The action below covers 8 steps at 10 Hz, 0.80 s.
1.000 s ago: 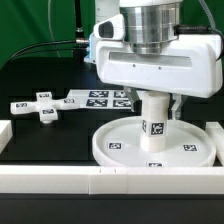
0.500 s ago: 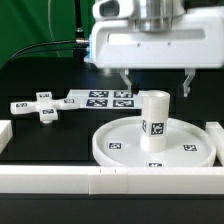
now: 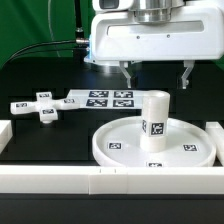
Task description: Assemble round table
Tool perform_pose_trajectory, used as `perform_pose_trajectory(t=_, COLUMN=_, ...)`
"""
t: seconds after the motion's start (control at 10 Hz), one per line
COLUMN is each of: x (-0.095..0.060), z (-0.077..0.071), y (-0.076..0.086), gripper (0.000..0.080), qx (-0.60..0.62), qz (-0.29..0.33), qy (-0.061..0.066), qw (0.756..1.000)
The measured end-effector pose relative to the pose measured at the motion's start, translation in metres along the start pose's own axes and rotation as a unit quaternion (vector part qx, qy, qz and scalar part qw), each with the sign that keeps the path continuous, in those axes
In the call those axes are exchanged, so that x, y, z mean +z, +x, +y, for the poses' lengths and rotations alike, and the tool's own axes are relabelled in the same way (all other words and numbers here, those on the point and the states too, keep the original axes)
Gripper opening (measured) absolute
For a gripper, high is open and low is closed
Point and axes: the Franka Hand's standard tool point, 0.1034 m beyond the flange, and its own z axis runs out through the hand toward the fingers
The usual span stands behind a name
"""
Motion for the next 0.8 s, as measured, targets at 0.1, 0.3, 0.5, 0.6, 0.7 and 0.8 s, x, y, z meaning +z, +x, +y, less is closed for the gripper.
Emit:
perform_pose_trajectory(t=0.1, x=-0.001, z=0.013, y=-0.004, gripper=0.0649, qx=-0.058, qz=-0.004, qy=-0.001, qw=0.998)
perform_pose_trajectory(t=0.3, x=-0.001, z=0.045, y=-0.007, gripper=0.0649, qx=-0.136, qz=-0.013, qy=-0.002, qw=0.991)
perform_pose_trajectory(t=0.5, x=0.000, z=0.043, y=-0.007, gripper=0.0649, qx=-0.133, qz=-0.014, qy=-0.001, qw=0.991)
perform_pose_trajectory(t=0.6, x=0.000, z=0.044, y=-0.007, gripper=0.0649, qx=-0.143, qz=-0.014, qy=-0.001, qw=0.990)
perform_pose_trajectory(t=0.7, x=0.002, z=0.047, y=-0.007, gripper=0.0649, qx=-0.179, qz=-0.014, qy=-0.004, qw=0.984)
perform_pose_trajectory(t=0.8, x=0.008, z=0.059, y=-0.006, gripper=0.0649, qx=-0.251, qz=-0.013, qy=-0.006, qw=0.968)
